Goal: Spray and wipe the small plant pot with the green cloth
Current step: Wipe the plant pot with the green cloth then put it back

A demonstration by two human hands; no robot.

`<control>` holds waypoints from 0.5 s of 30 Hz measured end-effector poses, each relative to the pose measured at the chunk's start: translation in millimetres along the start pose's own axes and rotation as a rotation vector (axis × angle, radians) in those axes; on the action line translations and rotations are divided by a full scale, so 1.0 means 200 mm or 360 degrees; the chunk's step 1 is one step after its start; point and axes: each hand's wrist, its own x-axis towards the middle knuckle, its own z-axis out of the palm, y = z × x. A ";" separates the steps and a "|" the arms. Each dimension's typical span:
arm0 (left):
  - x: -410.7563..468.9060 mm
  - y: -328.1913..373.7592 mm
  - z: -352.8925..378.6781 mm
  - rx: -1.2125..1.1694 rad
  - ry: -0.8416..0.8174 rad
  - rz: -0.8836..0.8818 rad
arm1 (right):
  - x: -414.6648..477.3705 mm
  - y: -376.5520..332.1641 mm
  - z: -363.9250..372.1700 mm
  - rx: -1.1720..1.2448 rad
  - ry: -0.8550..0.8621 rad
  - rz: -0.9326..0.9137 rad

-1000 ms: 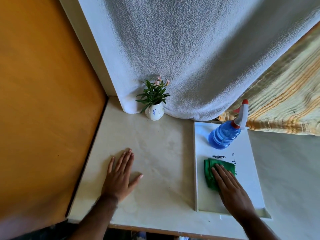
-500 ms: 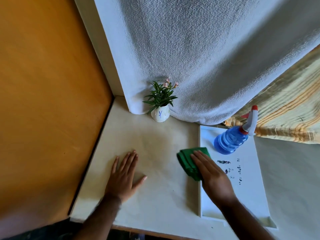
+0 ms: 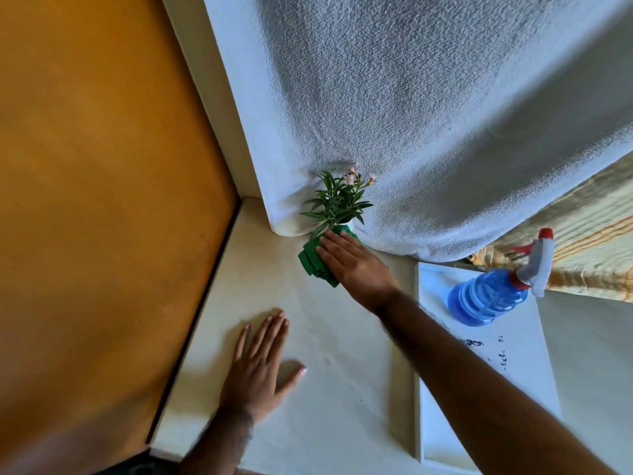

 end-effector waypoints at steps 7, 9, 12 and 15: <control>0.00 0.00 0.00 0.0012 -0.0030 -0.0014 | 0.02 0.05 0.10 0.0137 -0.0073 -0.0053; 0.00 0.00 0.00 0.0017 -0.0049 -0.0015 | 0.01 0.04 0.11 0.0187 -0.0094 -0.0039; 0.00 -0.01 0.00 0.0012 -0.0048 -0.0016 | -0.01 0.02 0.13 0.0294 -0.0168 0.0012; 0.00 0.00 0.00 0.0009 -0.0021 -0.0006 | -0.04 0.00 0.13 0.0395 -0.0268 0.0083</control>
